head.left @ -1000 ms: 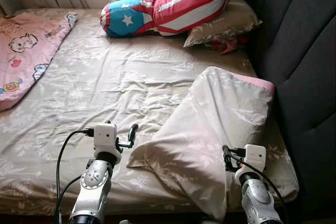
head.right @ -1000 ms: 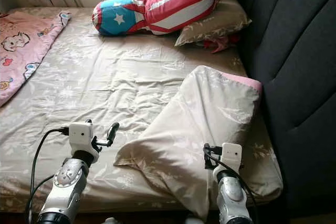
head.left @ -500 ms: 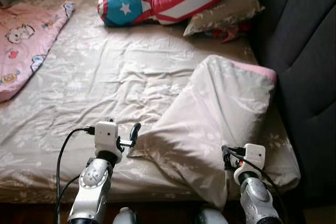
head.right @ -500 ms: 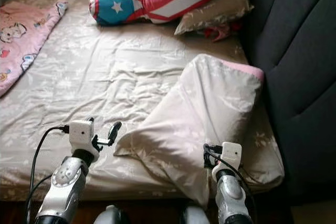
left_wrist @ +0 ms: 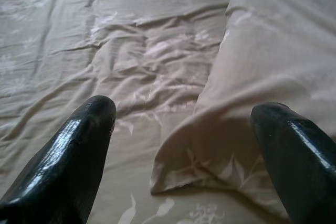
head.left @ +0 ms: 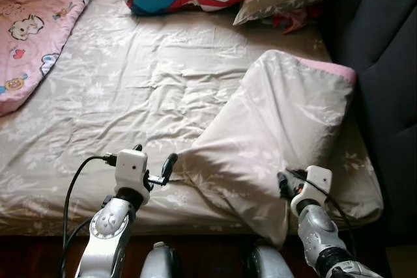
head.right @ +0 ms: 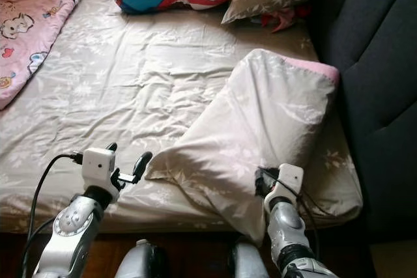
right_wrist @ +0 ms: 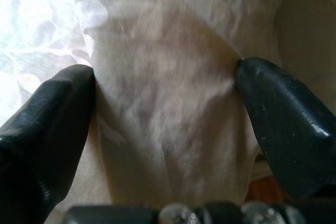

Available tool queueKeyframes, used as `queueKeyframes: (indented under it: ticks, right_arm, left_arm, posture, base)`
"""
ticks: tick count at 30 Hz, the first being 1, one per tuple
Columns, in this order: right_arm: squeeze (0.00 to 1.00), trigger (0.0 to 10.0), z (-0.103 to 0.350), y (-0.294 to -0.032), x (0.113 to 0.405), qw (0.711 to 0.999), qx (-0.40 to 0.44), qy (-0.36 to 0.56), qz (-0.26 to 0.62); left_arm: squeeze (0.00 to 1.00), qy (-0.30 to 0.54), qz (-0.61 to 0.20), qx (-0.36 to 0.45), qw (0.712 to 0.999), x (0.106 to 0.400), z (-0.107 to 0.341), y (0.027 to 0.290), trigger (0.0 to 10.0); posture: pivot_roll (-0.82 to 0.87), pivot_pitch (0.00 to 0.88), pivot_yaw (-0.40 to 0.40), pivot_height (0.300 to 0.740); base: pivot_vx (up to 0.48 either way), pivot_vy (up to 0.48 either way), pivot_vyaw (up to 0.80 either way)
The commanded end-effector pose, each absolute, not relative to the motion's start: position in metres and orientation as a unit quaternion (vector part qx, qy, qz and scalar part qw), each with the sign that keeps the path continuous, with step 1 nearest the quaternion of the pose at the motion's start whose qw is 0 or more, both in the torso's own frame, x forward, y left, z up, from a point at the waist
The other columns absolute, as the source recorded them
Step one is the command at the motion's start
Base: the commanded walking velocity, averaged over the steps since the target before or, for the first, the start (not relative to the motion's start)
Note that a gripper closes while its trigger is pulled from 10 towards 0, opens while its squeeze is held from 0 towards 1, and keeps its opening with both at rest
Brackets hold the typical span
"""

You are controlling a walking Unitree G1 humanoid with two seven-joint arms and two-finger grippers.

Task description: Clean up the room

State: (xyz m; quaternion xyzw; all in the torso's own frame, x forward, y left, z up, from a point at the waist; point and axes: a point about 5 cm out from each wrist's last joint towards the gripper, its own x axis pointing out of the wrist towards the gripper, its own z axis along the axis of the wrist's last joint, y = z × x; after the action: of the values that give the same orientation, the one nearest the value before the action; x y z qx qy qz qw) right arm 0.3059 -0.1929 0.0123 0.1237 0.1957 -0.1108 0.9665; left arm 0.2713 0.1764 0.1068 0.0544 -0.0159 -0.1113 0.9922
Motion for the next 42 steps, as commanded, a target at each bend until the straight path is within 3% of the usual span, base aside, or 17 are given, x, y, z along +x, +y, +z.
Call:
queueKeyframes:
  ticks: [1,13,22,25,31,39,40,42]
  right_arm:
    - [0.0,10.0,0.002,-0.19,0.298,0.958,0.13,0.223,-0.121]
    - [0.0,10.0,-0.018,-0.184,0.277,0.942,0.155,0.256,-0.153]
    - [0.0,10.0,-0.038,-0.184,0.257,0.914,0.16,0.326,-0.18]
    - [0.0,10.0,-0.037,-0.176,0.26,0.915,0.191,0.325,-0.146]
    - [0.0,10.0,-0.036,-0.168,0.264,0.916,0.171,0.355,-0.072]
    - [0.0,10.0,-0.035,-0.171,0.267,0.917,0.157,0.361,-0.064]
    - [0.0,0.0,-0.034,-0.171,0.267,0.917,0.158,0.36,-0.065]
    - [0.0,0.0,-0.034,-0.171,0.267,0.918,0.159,0.358,-0.065]
  left_arm:
    - [0.0,-0.011,-0.132,0.073,0.988,0.267,0.109,0.172,10.0]
    - [0.0,-0.005,-0.149,0.086,0.985,0.263,0.11,0.168,10.0]
    - [0.0,-0.003,-0.146,0.087,0.985,0.263,0.111,0.169,10.0]
    - [0.0,-0.003,-0.147,0.087,0.985,0.264,0.112,0.166,10.0]
    - [0.0,-0.006,-0.136,0.092,0.986,0.262,0.115,0.171,10.0]
    - [0.0,-0.001,-0.125,0.094,0.988,0.259,0.115,0.178,10.0]
    - [0.0,0.0,-0.123,0.095,0.988,0.26,0.116,0.18,10.0]
    - [0.0,-0.001,-0.122,0.096,0.988,0.26,0.116,0.181,10.0]
  posture:
    - [0.0,0.336,0.07,0.661]
    - [-0.02,0.335,0.077,0.661]
    - [-0.02,0.325,0.071,0.661]
    - [-0.01,0.324,0.073,0.661]
    - [0.02,0.33,0.072,0.661]
    - [0.03,0.332,0.074,0.661]
    - [0.04,0.337,0.076,0.661]
    - [0.04,0.338,0.078,0.661]
  base:
    - [0.0,0.0,0.0]
    - [0.0,0.0,0.0]
    - [0.0,0.0,0.0]
    - [0.0,0.0,0.0]
    - [0.0,0.0,0.0]
    - [0.0,0.0,0.0]
    - [0.0,0.0,0.0]
    - [0.0,0.0,0.0]
